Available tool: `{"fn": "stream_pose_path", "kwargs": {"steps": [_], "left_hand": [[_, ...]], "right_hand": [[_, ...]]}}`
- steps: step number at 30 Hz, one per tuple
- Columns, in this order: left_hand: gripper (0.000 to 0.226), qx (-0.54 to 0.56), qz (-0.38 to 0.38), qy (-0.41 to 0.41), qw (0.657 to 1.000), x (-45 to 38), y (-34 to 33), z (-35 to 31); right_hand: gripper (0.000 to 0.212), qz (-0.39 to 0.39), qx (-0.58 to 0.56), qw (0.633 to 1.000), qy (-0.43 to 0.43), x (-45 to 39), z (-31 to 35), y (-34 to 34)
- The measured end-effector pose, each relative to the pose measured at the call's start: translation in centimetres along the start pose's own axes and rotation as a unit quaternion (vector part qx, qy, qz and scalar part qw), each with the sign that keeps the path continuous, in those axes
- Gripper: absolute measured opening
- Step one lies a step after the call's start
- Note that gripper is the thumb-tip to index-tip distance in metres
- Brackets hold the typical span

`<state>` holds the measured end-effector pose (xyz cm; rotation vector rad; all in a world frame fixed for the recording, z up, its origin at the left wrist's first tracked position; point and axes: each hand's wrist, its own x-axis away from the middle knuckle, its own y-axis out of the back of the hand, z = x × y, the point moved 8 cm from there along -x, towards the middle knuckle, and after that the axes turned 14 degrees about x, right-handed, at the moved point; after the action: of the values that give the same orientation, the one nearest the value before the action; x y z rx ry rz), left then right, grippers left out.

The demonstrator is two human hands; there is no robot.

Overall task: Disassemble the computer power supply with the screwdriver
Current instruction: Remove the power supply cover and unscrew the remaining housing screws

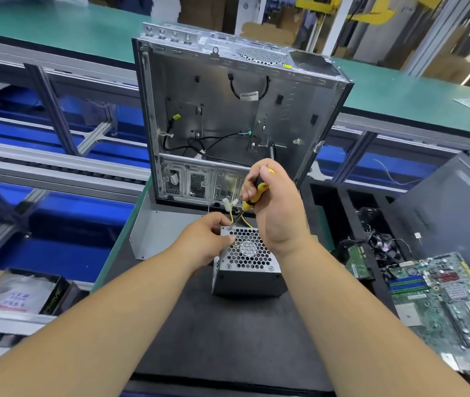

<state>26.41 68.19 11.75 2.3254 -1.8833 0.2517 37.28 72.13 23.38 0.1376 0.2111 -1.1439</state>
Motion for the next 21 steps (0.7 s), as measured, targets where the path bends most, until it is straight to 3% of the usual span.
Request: {"fn": "stream_pose_path", "kwargs": {"steps": [21], "left_hand": [[0.014,0.008,0.002,0.012,1.000,-0.2,0.1,0.5]], "right_hand": [[0.016,0.058,-0.002,0.998,-0.022,-1.4,-0.2,-1.2]]}}
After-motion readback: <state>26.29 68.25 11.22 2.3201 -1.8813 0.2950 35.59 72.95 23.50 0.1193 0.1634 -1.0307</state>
